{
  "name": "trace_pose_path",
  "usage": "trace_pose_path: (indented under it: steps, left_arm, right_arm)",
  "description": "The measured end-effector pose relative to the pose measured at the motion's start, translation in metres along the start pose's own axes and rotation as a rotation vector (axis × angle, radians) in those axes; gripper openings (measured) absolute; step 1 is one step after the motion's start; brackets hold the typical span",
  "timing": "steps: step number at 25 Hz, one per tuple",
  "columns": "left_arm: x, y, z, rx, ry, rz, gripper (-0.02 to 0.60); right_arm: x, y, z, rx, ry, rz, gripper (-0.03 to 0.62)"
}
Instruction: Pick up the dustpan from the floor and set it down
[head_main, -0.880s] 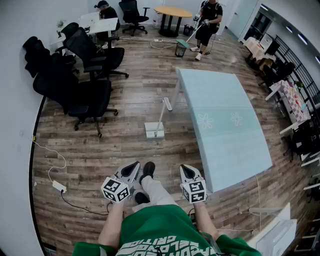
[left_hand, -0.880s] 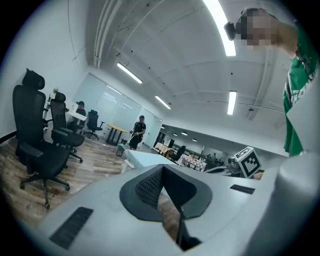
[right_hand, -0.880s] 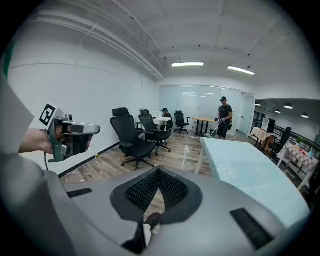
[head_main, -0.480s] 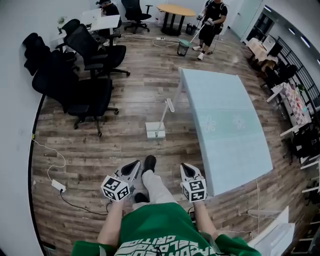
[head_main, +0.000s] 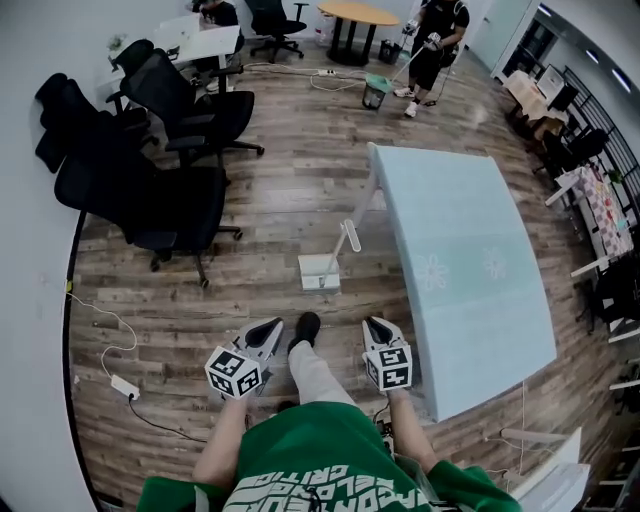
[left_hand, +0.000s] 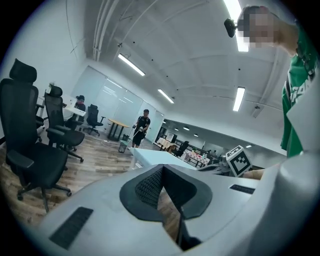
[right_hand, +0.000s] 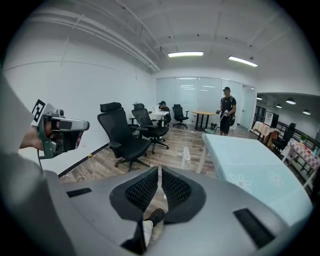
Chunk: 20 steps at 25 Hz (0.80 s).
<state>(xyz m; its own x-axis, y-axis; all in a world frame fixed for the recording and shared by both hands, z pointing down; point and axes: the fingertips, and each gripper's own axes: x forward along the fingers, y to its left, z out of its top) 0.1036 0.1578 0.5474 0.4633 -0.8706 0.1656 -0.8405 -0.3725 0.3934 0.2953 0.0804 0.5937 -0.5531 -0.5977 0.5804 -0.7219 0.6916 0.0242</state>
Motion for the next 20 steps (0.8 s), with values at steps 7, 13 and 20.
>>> trace_pose_path:
  steps: [7,13,20]
  left_arm:
    - [0.079,0.081,0.047,0.008,0.058,0.018,0.002]
    - [0.146,0.126,0.072,0.003,0.115,0.01,0.002]
    - [0.211,0.151,0.081,-0.004,0.168,-0.013,0.002]
  right_arm:
    - [0.12,-0.057,0.04,0.049,0.119,0.025,0.053]
    - [0.21,-0.097,0.045,0.069,0.254,0.035,0.163]
    - [0.286,-0.137,0.039,0.074,0.394,0.022,0.21]
